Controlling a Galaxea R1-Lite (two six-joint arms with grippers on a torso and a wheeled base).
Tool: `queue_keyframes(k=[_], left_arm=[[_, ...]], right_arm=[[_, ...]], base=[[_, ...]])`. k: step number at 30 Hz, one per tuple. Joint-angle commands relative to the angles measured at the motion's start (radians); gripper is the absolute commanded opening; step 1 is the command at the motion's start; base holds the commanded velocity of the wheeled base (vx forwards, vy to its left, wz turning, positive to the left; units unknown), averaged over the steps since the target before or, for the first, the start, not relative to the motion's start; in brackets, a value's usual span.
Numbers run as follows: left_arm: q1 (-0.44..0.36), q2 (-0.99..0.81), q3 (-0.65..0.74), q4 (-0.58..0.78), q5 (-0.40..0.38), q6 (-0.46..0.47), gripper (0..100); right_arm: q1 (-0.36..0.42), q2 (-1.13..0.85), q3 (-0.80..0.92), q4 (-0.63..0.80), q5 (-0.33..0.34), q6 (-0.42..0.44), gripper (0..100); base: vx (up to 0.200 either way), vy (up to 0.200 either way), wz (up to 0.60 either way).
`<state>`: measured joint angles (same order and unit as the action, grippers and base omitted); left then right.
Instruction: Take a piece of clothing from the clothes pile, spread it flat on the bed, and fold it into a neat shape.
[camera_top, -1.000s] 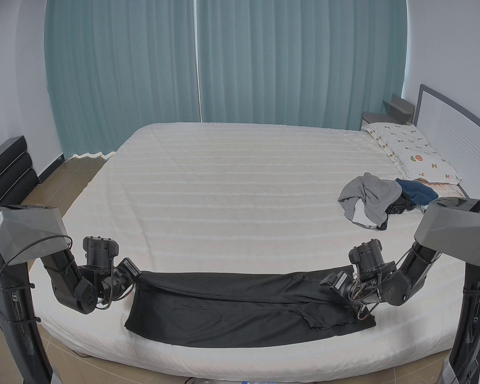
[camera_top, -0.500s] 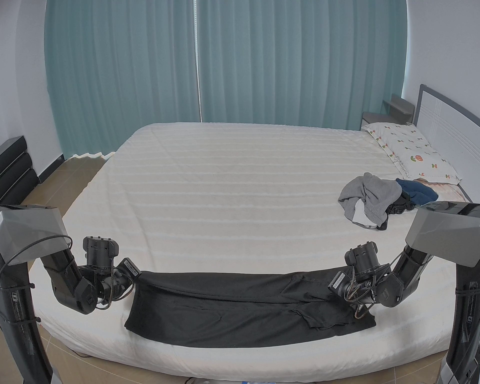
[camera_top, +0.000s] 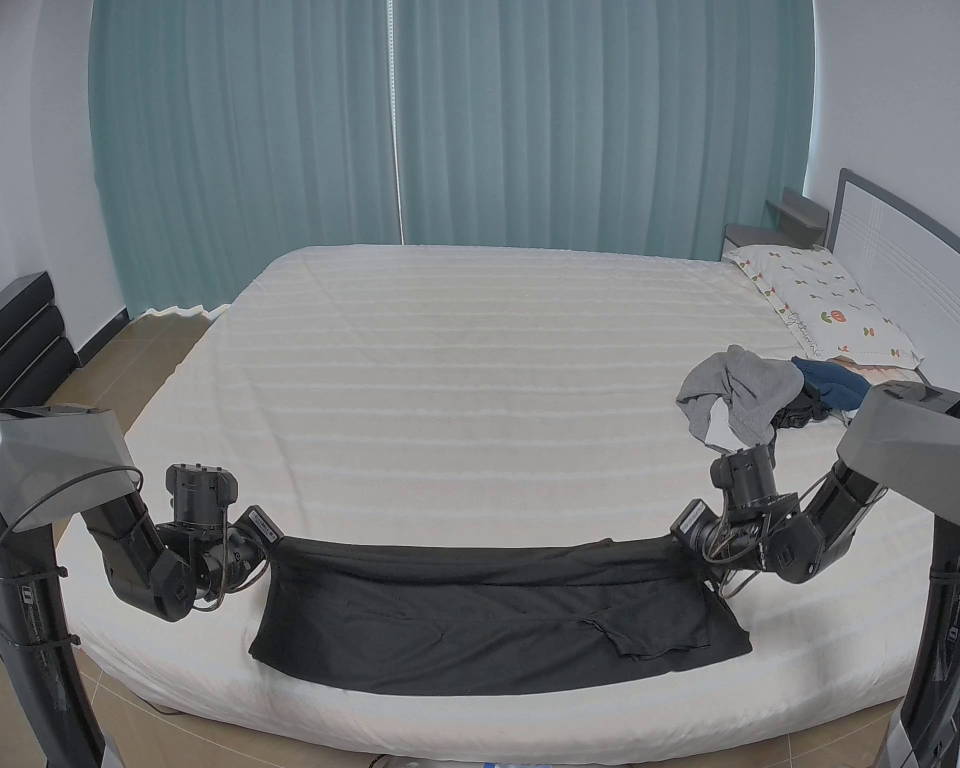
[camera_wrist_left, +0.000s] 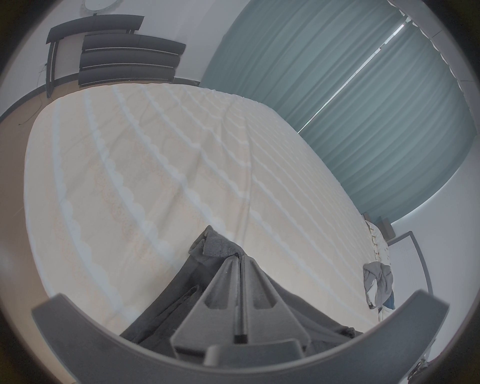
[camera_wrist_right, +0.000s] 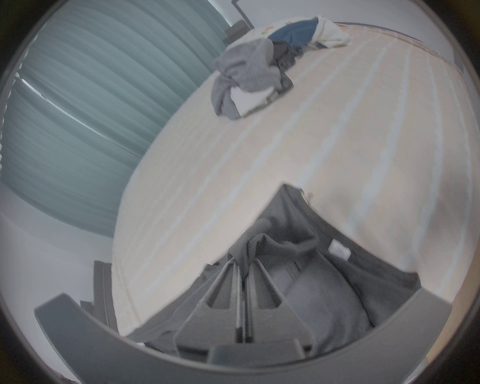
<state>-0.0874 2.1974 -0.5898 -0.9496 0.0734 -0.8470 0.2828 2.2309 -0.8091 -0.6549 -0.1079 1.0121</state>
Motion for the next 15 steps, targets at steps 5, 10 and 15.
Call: queue_keyframes(k=[5,10,15], left_arm=[[0.014,-0.002,-0.14,-0.012,0.012,-0.006,0],[0.012,0.002,-0.134,-0.012,0.014,-0.006,0],[0.015,0.002,-0.07,-0.017,0.009,0.0,0]], right_arm=[[-0.083,-0.045,-0.226,-0.008,0.002,-0.029,0],[-0.094,-0.036,-0.246,-0.023,0.011,-0.033,0],[-0.091,-0.039,-0.139,-0.028,0.017,-0.072,0]], base=[[0.0,0.0,0.0],[0.0,0.0,0.0],[0.0,0.0,0.0]])
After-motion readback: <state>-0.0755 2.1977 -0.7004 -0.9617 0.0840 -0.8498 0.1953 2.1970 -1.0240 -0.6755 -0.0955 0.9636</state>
